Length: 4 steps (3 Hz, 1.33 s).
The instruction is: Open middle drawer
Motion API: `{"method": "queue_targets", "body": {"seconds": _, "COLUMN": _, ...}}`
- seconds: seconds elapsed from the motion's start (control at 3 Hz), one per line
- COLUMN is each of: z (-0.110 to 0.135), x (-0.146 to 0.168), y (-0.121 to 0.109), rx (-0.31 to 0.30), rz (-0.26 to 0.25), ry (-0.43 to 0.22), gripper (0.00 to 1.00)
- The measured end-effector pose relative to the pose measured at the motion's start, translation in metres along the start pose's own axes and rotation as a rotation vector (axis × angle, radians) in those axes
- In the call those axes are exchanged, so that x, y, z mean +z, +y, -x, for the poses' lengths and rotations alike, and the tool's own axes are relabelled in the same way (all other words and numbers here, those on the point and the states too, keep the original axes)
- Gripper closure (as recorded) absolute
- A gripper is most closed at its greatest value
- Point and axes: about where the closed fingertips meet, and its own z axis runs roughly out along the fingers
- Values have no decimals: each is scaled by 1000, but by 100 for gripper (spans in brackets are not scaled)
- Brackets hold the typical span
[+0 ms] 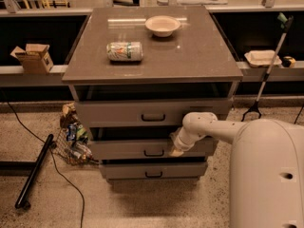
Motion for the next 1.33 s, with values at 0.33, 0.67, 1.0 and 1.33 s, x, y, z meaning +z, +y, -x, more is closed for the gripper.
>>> {"method": "queue_targets", "body": {"seconds": 0.33, "z": 1, "x": -2, "y": -4, "rx": 0, "rz": 0, "ry": 0, "gripper": 87}}
{"method": "queue_targets", "body": {"seconds": 0.67, "z": 2, "x": -5, "y": -4, "rx": 0, "rz": 0, "ry": 0, "gripper": 92}}
{"method": "queue_targets", "body": {"seconds": 1.0, "z": 2, "x": -5, "y": -4, "rx": 0, "rz": 0, "ry": 0, "gripper": 74}}
{"method": "queue_targets", "body": {"seconds": 1.33, "z": 2, "x": -5, "y": -4, "rx": 0, "rz": 0, "ry": 0, "gripper": 51}}
